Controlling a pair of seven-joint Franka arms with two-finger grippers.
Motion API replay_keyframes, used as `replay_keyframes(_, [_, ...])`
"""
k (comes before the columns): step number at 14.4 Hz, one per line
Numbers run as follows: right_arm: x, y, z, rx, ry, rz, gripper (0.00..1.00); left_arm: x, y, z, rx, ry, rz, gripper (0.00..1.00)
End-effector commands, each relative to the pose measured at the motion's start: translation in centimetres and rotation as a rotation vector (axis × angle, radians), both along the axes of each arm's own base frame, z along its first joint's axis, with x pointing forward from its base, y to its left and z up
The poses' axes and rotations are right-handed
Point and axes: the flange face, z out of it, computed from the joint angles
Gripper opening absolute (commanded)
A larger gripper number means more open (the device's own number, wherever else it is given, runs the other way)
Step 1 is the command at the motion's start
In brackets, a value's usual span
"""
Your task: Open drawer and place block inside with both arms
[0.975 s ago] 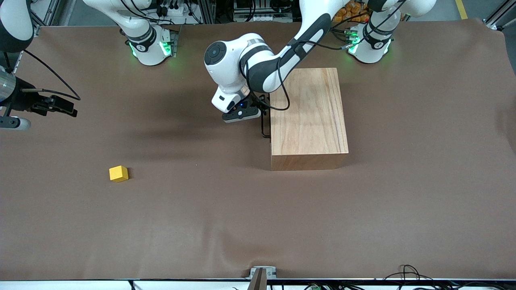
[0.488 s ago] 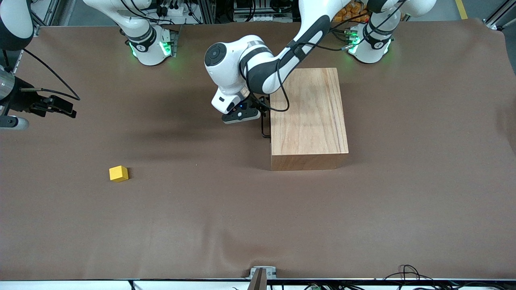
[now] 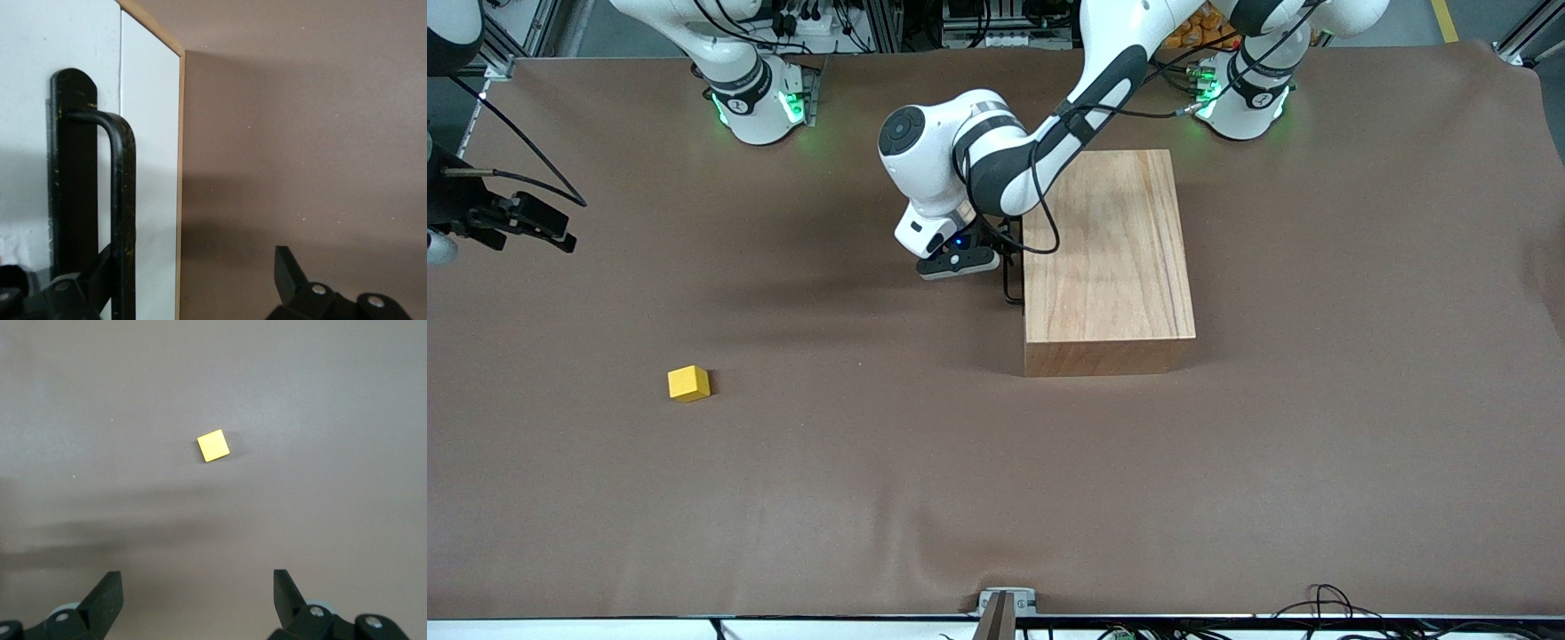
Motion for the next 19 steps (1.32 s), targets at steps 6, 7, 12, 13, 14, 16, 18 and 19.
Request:
replay_keyframes(6, [-1.1, -0.5, 0.2, -0.014, -0.010, 0.046, 1.00, 0.0, -2.6, -0.6, -0.136, -0.076, -0.018, 1.00])
replay_keyframes(7, [-1.0, -0.4, -0.6, -0.015, -0.018, 0.048, 1.00, -0.4, -3.2, -0.8, -0.150, -0.081, -0.030, 1.00])
replay_keyframes(12, [-0.6, -0.4, -6.8, -0.017, -0.022, 0.047, 1.00, -0.7, -4.1, -0.3, -0.210, -0.100, -0.046, 1.00])
replay_keyframes(13, [-0.3, -0.5, -8.6, -0.019, -0.033, 0.045, 1.00, -0.9, -4.3, -0.4, -0.217, -0.101, -0.051, 1.00])
replay_keyframes(14, [-0.2, -0.5, -10.6, -0.021, -0.043, 0.044, 1.00, -2.0, -5.0, -0.6, -0.218, -0.099, -0.066, 1.00])
replay_keyframes(16, [0.0, -0.4, -14.3, -0.027, -0.078, 0.049, 1.00, -2.1, -5.1, -0.4, -0.223, -0.101, -0.056, 1.00])
replay_keyframes(18, [0.8, -0.5, -17.5, -0.031, -0.077, 0.049, 1.00, -2.3, -5.3, -0.3, -0.225, -0.102, -0.053, 1.00])
replay_keyframes(19, [1.3, -0.5, -19.2, -0.031, -0.072, 0.049, 1.00, -2.7, -5.5, -0.2, -0.227, -0.103, -0.056, 1.00])
